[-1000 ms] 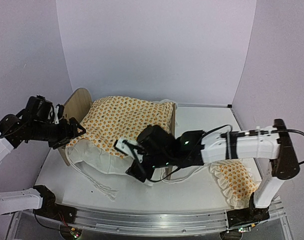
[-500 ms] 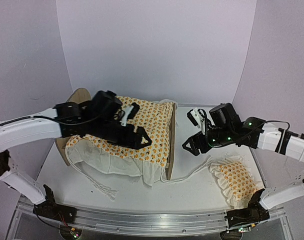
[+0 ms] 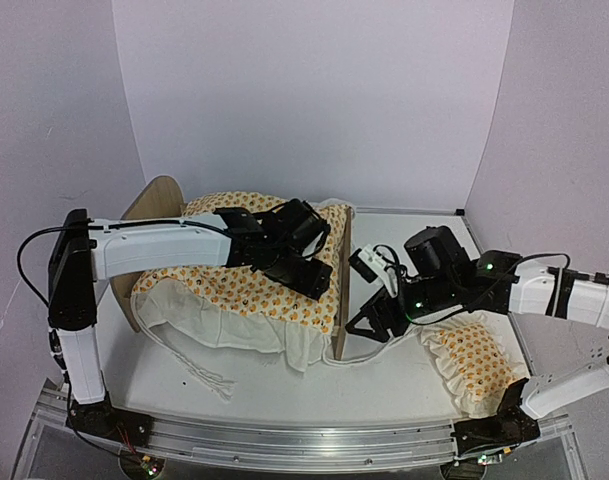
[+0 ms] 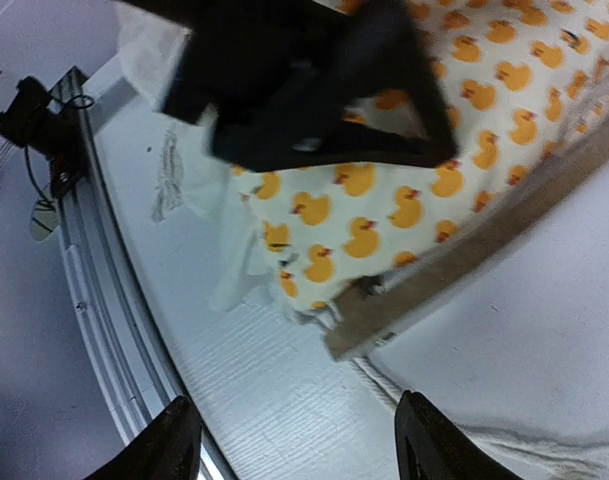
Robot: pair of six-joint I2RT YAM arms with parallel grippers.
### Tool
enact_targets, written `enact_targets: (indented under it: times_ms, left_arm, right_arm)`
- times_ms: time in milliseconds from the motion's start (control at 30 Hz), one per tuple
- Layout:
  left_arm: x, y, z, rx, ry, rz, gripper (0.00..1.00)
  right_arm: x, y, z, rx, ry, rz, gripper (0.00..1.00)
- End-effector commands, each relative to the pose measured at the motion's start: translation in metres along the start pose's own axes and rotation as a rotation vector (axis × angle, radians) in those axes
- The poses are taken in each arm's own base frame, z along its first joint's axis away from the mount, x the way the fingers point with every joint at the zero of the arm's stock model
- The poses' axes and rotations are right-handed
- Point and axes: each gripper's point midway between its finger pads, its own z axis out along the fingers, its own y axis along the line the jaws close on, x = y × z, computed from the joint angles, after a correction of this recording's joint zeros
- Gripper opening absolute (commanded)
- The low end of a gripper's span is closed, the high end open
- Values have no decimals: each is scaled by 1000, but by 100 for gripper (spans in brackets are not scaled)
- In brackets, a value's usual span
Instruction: Set up the pet bed
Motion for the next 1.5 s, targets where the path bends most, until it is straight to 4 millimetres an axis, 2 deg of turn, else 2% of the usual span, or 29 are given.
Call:
enact_targets:
  times_ms: [0, 67, 100, 167, 267, 367, 433, 633, 733, 867, 1000, 1067, 1233, 1333, 1467]
  left_arm:
    - [-16, 29, -2, -133, -28, 31, 63]
    - [-11, 46, 3, -179, -12, 17, 51]
    - [-10, 56, 5, -194, -4, -4, 42]
    - [-6, 74, 6, -215, 11, -41, 29]
    - [-8, 96, -3, -238, 5, -74, 13]
    - [-17, 108, -19, -232, -31, -96, 0]
    - [-23, 111, -29, -214, -55, -105, 0]
    - [-44, 99, -59, -64, -178, -114, 0]
    - [-53, 91, -68, 2, -216, -121, 0]
    - [-57, 83, -71, 42, -224, -120, 0]
    - [-59, 85, -80, 41, -245, -127, 0]
    - [-60, 84, -84, 43, -255, -128, 0]
    - [-62, 86, -91, 39, -271, -132, 0]
    - [-62, 88, -93, 27, -276, -131, 0]
    - [-59, 91, -90, 15, -270, -128, 0]
  right_arm:
    - [-23, 48, 18, -142, -53, -67, 64]
    - [-21, 49, 29, -140, -29, -49, 55]
    - [-22, 48, 32, -140, -33, -37, 51]
    - [-25, 47, 36, -133, -48, -13, 47]
    - [-31, 44, 43, -105, -49, 16, 44]
    - [-42, 40, 50, -76, -56, 44, 38]
    - [-51, 37, 54, -54, -70, 60, 33]
    - [-68, 30, 73, -22, -98, 29, 23]
    - [-68, 33, 85, -51, -91, -23, 21]
    - [-64, 26, 93, -35, -84, -41, 16]
    - [-57, 25, 94, -73, -81, -31, 15]
    - [-53, 27, 98, -92, -71, -30, 8]
    - [-51, 30, 104, -120, -74, -20, 7]
    - [-59, 26, 100, -89, -93, -9, 0]
    - [-77, 31, 74, -71, -108, 1, 0]
